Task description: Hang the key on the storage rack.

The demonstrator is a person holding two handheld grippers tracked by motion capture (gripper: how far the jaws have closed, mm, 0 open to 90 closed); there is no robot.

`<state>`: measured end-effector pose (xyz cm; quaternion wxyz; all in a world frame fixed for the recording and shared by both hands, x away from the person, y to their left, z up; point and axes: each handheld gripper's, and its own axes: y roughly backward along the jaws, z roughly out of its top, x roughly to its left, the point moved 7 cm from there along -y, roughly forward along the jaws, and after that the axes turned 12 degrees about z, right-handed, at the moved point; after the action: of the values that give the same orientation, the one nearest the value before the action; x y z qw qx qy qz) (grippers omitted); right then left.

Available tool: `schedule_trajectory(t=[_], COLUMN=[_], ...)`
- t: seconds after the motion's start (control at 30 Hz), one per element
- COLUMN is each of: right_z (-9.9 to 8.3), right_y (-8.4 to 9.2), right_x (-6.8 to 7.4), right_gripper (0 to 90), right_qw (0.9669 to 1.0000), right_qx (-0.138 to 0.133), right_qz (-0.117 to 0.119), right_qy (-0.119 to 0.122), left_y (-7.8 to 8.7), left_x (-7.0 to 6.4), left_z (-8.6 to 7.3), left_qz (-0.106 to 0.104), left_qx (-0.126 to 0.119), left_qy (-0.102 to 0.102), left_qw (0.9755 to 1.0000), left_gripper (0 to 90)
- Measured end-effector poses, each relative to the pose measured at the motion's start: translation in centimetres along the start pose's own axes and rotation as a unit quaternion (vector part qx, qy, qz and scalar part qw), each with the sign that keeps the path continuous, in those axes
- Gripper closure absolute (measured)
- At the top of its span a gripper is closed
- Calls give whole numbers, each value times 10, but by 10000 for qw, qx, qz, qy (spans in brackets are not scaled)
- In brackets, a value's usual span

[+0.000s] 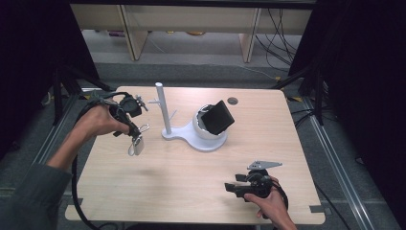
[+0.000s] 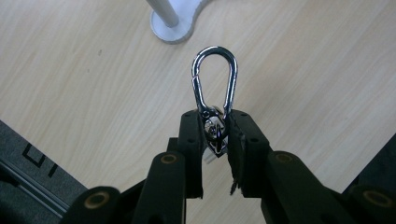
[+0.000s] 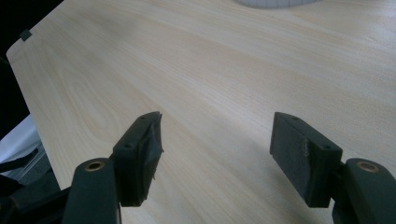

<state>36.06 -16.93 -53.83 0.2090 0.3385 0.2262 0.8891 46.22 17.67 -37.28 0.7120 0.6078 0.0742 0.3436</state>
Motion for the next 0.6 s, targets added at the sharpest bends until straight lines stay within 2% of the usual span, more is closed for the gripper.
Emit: schedule_trajectory(t=[0.1,0.17,0.27,0.37,0.4,0.43,0.6], right_z=[0,0,1,0,0,0,0], right_y=[0,0,0,0,0,0,-1], right_x=[-1,-1,-2,-1,-1,-1,0], right_gripper=[348,348,348,348,348,348,348], right_qw=[10000,10000,10000,10000,10000,10000,10000], right_qx=[-4,-10,-21,-15,-15,-15,-20], right_qz=[-27,-38,-21,34,49,49,71], right_qy=[16,1,37,-45,-47,-47,-32], left_y=[3,5,10,13,14,15,16], left_x=[5,8,19,22,23,25,36], left_z=[2,4,9,12,15,17,26], left_qz=[52,-23,71,77,115,130,218], left_qx=[2,-10,14,4,-44,-17,-13], left_qy=[60,126,216,266,366,342,496], left_qw=[10000,9999,9997,9996,9993,9993,9985], left_gripper=[753,753,753,754,753,753,753])
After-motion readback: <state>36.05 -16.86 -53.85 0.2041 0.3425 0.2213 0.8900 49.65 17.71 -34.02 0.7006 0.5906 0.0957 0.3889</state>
